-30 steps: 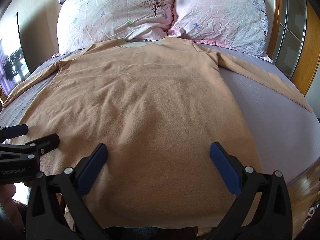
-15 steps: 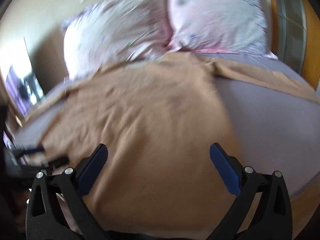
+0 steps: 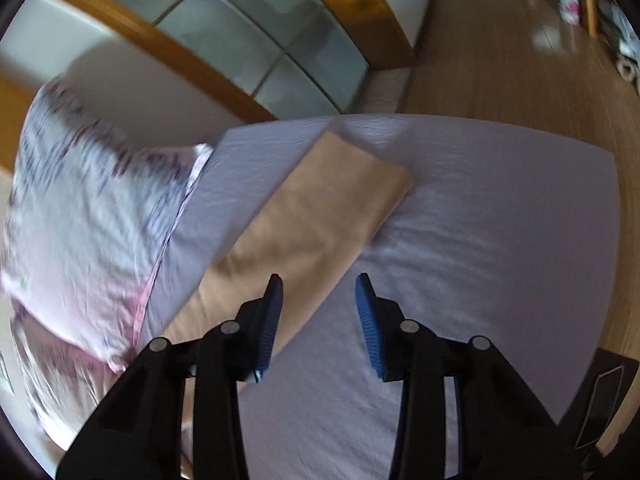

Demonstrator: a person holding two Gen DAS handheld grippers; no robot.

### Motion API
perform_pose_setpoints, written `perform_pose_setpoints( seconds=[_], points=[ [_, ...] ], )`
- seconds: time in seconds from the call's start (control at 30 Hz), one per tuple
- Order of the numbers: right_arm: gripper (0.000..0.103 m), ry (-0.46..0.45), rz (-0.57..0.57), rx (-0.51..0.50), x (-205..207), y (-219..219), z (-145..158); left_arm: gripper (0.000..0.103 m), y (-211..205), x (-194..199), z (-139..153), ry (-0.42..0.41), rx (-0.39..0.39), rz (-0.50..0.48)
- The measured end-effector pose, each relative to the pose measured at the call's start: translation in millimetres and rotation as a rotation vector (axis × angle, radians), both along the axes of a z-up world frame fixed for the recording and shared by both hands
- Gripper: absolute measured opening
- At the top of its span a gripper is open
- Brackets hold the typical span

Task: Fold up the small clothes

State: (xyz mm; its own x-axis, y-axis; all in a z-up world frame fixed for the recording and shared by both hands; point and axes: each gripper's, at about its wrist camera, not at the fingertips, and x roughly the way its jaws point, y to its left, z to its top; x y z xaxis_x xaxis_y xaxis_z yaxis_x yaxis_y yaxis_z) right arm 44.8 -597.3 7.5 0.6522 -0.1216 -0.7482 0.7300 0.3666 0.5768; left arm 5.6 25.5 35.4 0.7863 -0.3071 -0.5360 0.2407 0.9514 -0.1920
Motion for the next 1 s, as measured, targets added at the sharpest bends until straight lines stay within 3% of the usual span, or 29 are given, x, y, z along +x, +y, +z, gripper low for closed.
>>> perform_pose_setpoints(
  seconds=[0.13, 0.17, 0.23, 0.3, 0.4, 0.53, 0.63, 0.73, 0.8, 0.87, 0.93, 1.0],
  points=[
    [0.02, -0.04, -0.051, 0.049, 6.5, -19.5, -11.8, 0.102, 14.7, 13.7, 4.9, -0.026, -0.078, -0.014],
    [0.005, -0.036, -0.056, 0.049, 11.1, -24.3, -13.6, 0.102, 20.1, 16.5, 4.2, -0.022, -0.105, -0.014],
    [0.005, -0.027, -0.057, 0.036, 16.6, -26.5, -12.4, 0.102, 36.9, 23.7, 1.4, -0.016, -0.178, -0.005],
    [0.004, -0.059, 0.004, -0.081, 29.3, -5.9, 14.2, 0.102, 57.2, 23.6, -2.6, -0.02, -0.269, 0.01],
    [0.004, -0.186, 0.259, -0.312, 67.9, 78.2, 81.6, 0.102, 89.4, 26.3, -6.2, -0.043, -0.414, 0.005],
    [0.004, -0.343, 0.668, -0.424, 114.7, 228.3, 135.1, 0.102, 120.9, 29.6, -4.6, -0.018, -0.429, 0.107],
    [0.004, -0.387, 0.946, -0.403, 143.0, 333.8, 135.2, 0.102, 154.5, 32.2, -8.7, 0.045, -0.505, 0.211],
    [0.005, -0.352, 1.209, -0.338, 169.4, 441.3, 104.1, 0.102, 194.3, 28.8, -15.4, 0.079, -0.584, 0.33],
    [0.014, -0.226, 1.408, -0.268, 181.9, 511.7, 62.8, 0.102, 219.7, 23.6, -17.1, 0.074, -0.608, 0.409],
    [0.024, -0.122, 1.513, -0.117, 188.0, 543.1, 30.3, 0.101, 243.9, 17.0, -18.3, 0.068, -0.612, 0.474],
    [0.039, -0.117, 1.514, -0.047, 184.7, 545.6, 20.5, 0.099, 270.1, 13.9, -19.4, 0.066, -0.613, 0.542],
    [0.063, -0.173, 1.462, -0.104, 189.0, 531.7, 27.8, 0.093, 294.4, 14.5, -22.8, 0.068, -0.614, 0.601]
  ],
)
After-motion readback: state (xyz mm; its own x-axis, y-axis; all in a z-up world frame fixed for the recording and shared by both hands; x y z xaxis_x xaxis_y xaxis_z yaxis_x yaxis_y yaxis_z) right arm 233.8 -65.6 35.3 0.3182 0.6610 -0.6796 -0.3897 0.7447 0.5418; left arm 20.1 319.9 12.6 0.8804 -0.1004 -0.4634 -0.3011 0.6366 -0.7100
